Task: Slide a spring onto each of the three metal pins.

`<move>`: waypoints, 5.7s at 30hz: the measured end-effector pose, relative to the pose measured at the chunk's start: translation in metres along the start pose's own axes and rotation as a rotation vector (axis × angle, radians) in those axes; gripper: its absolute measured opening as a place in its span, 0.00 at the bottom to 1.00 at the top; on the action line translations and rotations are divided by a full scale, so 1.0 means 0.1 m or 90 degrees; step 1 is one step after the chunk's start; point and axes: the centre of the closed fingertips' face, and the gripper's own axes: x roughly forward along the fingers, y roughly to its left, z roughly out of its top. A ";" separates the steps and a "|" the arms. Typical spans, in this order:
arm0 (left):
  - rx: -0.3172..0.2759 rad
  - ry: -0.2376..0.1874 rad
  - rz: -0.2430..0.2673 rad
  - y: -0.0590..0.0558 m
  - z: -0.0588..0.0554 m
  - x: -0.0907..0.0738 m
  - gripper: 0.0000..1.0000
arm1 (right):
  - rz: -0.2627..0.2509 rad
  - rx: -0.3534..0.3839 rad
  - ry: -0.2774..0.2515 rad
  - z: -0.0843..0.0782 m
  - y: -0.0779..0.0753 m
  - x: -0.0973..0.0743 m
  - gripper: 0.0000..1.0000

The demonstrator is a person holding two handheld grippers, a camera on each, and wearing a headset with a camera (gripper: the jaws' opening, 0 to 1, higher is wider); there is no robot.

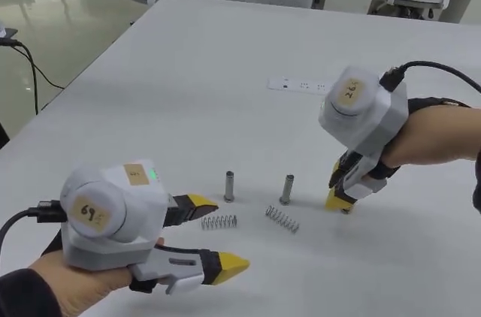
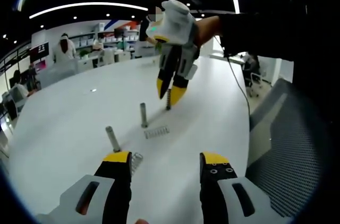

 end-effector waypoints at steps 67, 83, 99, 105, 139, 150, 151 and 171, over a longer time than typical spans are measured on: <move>0.004 0.015 -0.012 -0.05 -0.04 0.02 0.44 | 0.000 0.081 -0.038 0.26 0.31 0.53 0.09; 0.008 0.016 -0.012 -0.06 -0.03 0.03 0.44 | 0.001 0.091 -0.036 0.22 0.33 0.52 0.08; 0.014 0.013 -0.016 -0.08 -0.01 0.04 0.42 | 0.040 0.038 -0.020 0.18 0.54 0.25 0.08; 0.021 0.010 -0.018 -0.09 0.00 0.04 0.41 | 0.053 0.001 -0.017 0.25 0.66 0.12 0.08; 0.073 -0.033 -0.063 -0.28 0.12 0.03 0.24 | 0.111 -0.119 -0.003 0.52 1.11 -0.13 0.08; 0.092 -0.044 -0.100 -0.40 0.14 0.04 0.15 | 0.137 -0.134 0.011 0.51 1.20 -0.13 0.08; 0.094 -0.046 -0.107 -0.42 0.15 0.04 0.14 | 0.140 -0.137 0.013 0.51 1.21 -0.13 0.08; 0.139 -0.028 -0.141 -0.56 0.10 0.07 0.04 | 0.177 -0.143 0.021 0.48 1.32 -0.20 0.08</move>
